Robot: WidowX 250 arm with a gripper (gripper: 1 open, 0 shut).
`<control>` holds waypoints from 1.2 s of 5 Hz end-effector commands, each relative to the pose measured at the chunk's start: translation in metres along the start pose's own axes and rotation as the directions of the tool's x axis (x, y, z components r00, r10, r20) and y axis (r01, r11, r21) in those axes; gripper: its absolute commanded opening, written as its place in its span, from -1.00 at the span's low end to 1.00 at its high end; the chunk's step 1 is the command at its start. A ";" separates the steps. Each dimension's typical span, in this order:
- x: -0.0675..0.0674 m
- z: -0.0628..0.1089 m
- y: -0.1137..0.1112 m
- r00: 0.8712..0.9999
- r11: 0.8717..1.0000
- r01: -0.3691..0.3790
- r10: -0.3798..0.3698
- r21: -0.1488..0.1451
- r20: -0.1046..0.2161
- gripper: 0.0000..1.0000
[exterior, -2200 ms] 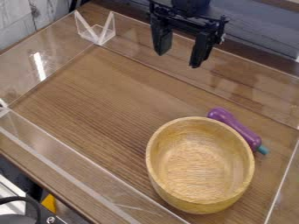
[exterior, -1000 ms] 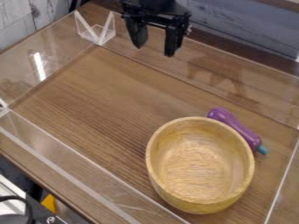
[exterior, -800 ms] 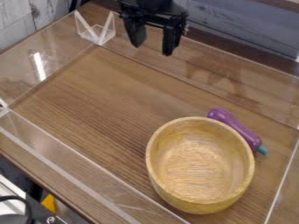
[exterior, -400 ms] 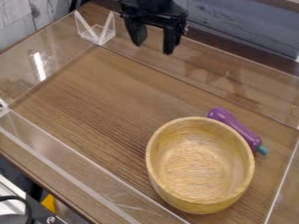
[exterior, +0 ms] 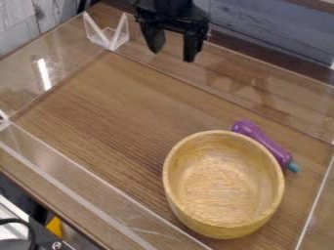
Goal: Put the purple eggplant in the brown bowl
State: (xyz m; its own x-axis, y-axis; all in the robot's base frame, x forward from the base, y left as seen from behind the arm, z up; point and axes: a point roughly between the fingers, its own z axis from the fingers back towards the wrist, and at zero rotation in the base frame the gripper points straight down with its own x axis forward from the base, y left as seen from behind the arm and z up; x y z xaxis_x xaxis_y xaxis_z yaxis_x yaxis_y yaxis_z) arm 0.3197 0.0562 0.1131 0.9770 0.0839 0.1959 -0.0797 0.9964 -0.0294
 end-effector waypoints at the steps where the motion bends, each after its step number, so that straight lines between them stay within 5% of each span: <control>1: 0.007 0.021 0.004 0.997 1.000 -0.011 0.010 0.014 0.078 1.00; 6: 0.010 0.024 0.002 0.993 0.999 -0.019 0.016 0.026 0.118 1.00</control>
State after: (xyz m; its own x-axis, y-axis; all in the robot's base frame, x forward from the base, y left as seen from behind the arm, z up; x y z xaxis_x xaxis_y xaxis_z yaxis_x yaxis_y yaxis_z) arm 0.3233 0.0583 0.1145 0.9663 0.1004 0.2372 -0.0991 0.9949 -0.0176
